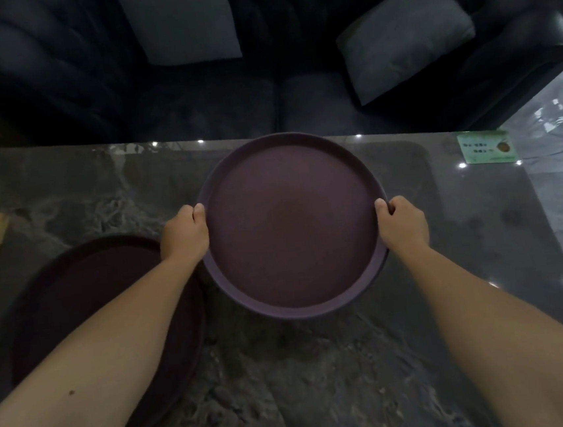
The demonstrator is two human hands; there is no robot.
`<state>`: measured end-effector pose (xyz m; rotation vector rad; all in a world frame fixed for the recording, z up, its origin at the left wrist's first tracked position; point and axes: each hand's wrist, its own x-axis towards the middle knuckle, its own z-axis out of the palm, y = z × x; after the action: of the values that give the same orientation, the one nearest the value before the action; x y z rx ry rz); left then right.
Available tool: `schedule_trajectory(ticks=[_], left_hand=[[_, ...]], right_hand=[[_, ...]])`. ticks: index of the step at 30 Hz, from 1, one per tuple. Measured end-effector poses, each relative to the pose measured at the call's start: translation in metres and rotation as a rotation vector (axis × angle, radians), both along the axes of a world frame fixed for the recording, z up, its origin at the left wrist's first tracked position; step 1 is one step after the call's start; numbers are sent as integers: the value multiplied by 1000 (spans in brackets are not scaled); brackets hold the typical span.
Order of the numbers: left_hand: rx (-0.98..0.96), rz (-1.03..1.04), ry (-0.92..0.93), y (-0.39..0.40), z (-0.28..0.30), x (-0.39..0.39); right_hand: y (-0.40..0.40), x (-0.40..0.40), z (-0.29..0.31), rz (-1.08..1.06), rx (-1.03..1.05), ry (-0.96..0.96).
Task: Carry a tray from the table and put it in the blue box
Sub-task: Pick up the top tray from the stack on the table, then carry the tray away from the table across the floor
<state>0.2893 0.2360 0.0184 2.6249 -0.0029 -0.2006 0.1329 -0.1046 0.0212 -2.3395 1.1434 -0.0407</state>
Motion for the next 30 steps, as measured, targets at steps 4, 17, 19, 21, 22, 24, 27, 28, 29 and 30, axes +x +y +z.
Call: schedule_trajectory(ticks=[4,17,19,21,22,24,27,28,29,30], left_hand=[[75,-30,6,-3,-13,23],[281,-135,-35,-1,-44,41],[289,-144,-27,-2,-45,41],[298,-147,-29,-4,-45,42],[297,-147,-33,-5,-45,41],[288,-146,-37,-7,-46,41],[293,-140,-32,-9,-46,41],[302,-137,-35,-9,-47,41],[315,-133,-38,-10,-47,41],[328,-130,-38,-11,-47,41]], right_hand=[[2,18,-11,8,-27,39],[6,36,-32,11,-128,213],[6,37,-33,7,-141,234],[7,37,-35,0,-135,237],[7,37,-35,-6,-130,232],[6,37,-37,-19,-118,221],[3,38,-41,-33,-107,193],[2,39,-42,-31,-103,188],[2,39,-44,-24,-101,190],[2,40,-45,-16,-102,193]])
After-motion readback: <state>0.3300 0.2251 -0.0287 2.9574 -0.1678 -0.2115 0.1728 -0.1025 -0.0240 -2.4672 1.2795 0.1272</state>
